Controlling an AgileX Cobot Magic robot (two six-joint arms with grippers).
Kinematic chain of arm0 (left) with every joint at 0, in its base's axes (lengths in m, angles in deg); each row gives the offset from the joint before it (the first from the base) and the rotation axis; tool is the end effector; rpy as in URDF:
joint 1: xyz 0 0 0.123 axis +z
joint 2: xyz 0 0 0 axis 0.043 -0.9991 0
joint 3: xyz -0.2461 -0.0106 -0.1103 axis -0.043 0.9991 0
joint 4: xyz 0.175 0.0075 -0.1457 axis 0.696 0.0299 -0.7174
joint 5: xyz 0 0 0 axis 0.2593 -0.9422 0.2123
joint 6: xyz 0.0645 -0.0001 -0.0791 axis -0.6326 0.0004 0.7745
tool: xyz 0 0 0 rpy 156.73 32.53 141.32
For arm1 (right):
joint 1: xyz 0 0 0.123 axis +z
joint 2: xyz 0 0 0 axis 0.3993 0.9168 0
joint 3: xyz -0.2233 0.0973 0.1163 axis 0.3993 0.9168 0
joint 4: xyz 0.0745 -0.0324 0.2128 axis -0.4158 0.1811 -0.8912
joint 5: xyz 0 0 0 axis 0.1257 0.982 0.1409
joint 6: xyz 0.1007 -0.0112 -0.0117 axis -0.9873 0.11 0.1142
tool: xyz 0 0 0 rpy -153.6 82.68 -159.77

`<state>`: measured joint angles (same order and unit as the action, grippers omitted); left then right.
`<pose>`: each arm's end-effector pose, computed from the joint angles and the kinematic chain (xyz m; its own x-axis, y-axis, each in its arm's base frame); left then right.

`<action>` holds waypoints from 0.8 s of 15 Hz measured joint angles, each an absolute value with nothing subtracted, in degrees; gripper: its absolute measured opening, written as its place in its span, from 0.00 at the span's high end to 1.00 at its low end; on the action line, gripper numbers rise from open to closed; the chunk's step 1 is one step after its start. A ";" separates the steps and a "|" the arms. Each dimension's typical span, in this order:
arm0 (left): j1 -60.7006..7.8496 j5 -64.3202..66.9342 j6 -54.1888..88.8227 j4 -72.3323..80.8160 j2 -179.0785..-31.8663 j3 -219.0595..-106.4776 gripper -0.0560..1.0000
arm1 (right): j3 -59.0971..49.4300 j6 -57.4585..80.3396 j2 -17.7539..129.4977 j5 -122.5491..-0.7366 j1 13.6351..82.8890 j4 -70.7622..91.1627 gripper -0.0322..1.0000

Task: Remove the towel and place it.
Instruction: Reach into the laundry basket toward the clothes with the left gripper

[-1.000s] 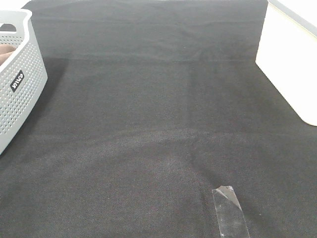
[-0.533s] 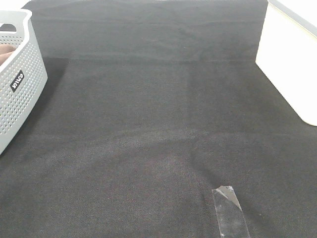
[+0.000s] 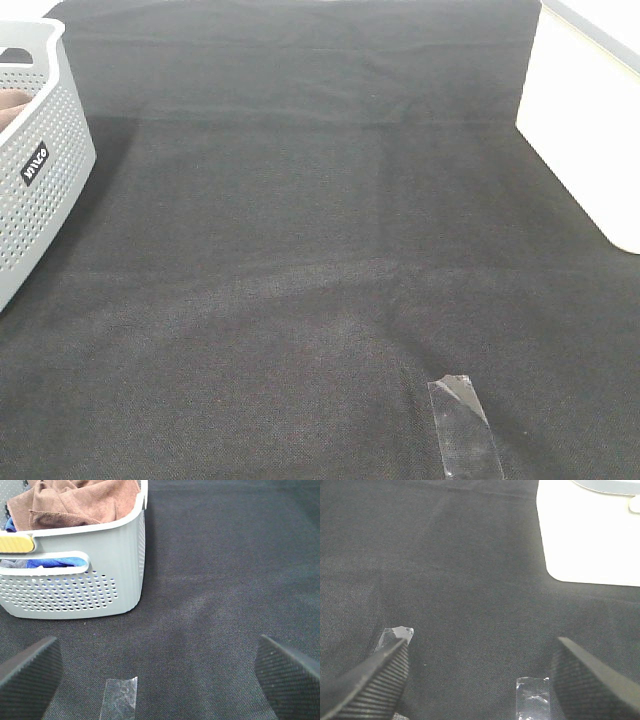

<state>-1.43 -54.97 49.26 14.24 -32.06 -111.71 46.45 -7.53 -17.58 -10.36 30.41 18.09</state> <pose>-0.0011 -0.0055 0.2612 -0.4429 -0.0014 -0.8965 0.0323 0.9993 -0.0175 -0.0020 -0.0001 0.2622 -0.4305 -0.1202 -0.8945 -0.1494 0.9869 -0.0607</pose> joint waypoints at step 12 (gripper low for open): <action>-1.43 -63.85 25.36 14.30 -67.18 -136.98 0.01 | 46.45 -7.53 -17.58 -10.36 30.41 18.09 0.27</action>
